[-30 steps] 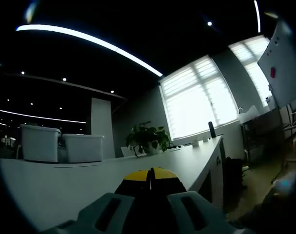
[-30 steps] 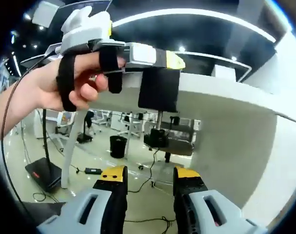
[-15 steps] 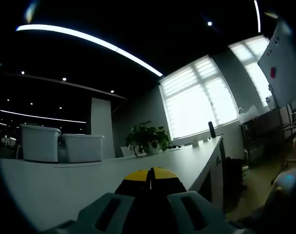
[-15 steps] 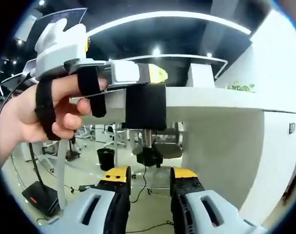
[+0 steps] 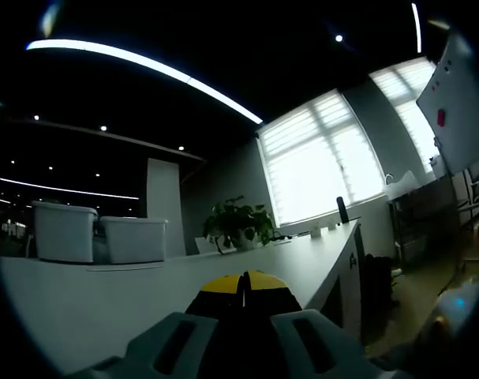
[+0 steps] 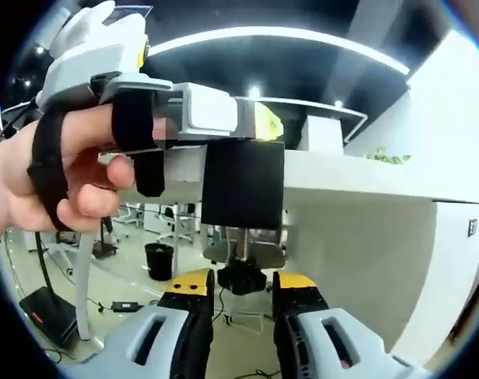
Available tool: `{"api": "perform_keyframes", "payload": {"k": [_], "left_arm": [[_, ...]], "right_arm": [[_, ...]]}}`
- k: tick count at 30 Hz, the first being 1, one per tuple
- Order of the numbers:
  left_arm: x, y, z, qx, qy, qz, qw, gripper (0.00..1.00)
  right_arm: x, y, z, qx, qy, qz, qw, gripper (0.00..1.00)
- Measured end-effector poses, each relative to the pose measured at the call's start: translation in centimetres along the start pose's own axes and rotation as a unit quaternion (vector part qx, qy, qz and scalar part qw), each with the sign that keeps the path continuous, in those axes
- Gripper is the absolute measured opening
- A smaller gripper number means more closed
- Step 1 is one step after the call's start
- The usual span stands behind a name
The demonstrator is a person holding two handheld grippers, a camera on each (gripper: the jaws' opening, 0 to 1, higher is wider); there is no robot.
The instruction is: Clamp the fixed fixture on the desktop, loosen the retaining clip, secure it to the edge of the desk, and tighten the retaining clip.
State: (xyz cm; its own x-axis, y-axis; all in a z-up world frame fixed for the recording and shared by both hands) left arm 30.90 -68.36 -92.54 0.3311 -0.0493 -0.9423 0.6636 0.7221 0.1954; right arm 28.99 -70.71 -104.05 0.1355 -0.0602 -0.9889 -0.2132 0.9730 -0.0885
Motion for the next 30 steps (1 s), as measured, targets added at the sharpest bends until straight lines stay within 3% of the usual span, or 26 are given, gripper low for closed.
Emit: {"api": "perform_keyframes", "payload": {"k": [9,15,18,25,27,30], "left_arm": [[-0.1,-0.1,-0.1,0.0,0.0,0.002,1.0,0.01],[-0.1,-0.1,-0.1,0.001,0.0,0.001,1.0,0.01],[-0.1,-0.1,-0.1,0.001,0.0,0.0,1.0,0.01],[-0.1,-0.1,-0.1,0.0,0.001,0.0,1.0,0.01],[-0.1,-0.2,-0.1,0.0,0.001,0.0,1.0,0.01],[-0.1,-0.2,-0.1,0.0,0.0,0.001,1.0,0.01]], "right_arm": [[0.1,-0.3,0.5,-0.008,-0.005,-0.016,0.9998,0.25],[0.2,-0.6,0.5,-0.09,-0.042,-0.015,0.995,0.24],[0.2,-1.0,0.7,-0.145,-0.044,-0.014,0.9883,0.24],[0.2,-1.8,1.7,-0.299,-0.039,-0.021,0.9531,0.24],[0.1,-1.9,1.9,-0.326,-0.033,-0.021,0.9445,0.24],[0.1,-2.0,2.0,-0.337,-0.033,-0.021,0.9408,0.24]]}}
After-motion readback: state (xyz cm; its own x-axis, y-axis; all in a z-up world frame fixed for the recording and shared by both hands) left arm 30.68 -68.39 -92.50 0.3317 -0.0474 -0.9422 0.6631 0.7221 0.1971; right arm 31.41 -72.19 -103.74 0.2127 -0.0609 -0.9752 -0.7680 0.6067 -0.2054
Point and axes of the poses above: the point that each gripper's makers call its tool centre point, and the gripper's own axes: z roughly forward along the fingers, y roughly to its left, x roughly out of its underside, the point moved 4 cm from there along -z, roughly backward along the fingers, and after that the axes turned 7 degrees about x, right-handed, at the moved point
